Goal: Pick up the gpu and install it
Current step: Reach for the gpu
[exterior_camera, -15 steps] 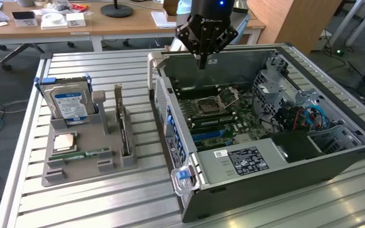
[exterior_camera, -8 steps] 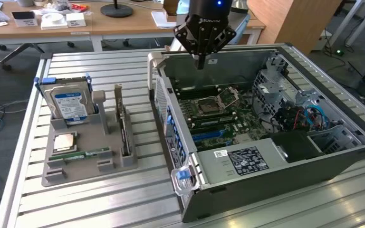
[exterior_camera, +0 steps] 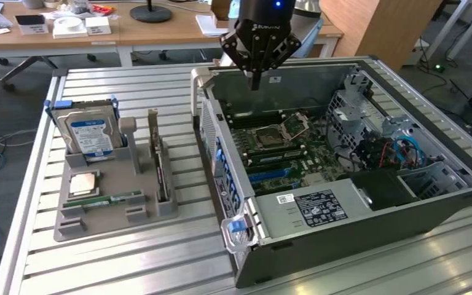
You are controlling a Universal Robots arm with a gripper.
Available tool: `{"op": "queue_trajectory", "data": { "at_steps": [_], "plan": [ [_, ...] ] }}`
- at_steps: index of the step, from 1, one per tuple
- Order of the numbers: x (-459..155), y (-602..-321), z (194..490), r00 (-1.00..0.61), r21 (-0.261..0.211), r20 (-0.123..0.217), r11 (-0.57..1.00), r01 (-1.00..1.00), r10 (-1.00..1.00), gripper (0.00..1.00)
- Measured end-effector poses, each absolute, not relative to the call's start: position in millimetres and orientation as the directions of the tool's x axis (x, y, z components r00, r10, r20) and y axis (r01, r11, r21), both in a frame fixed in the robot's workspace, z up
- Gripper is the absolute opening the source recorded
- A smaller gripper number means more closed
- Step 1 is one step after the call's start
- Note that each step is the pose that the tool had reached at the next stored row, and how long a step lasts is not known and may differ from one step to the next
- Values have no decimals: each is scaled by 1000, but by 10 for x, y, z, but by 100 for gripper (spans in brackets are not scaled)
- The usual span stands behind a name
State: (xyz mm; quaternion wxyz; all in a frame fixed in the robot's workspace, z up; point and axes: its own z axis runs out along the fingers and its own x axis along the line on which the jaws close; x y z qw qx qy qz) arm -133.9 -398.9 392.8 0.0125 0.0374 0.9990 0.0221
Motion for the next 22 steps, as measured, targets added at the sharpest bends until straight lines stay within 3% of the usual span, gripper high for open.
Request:
{"op": "queue_trajectory", "data": {
  "at_steps": [22],
  "plan": [
    [-1571,-3989,3922,-997,45,-23,996,74,75,11]
  ]
}}
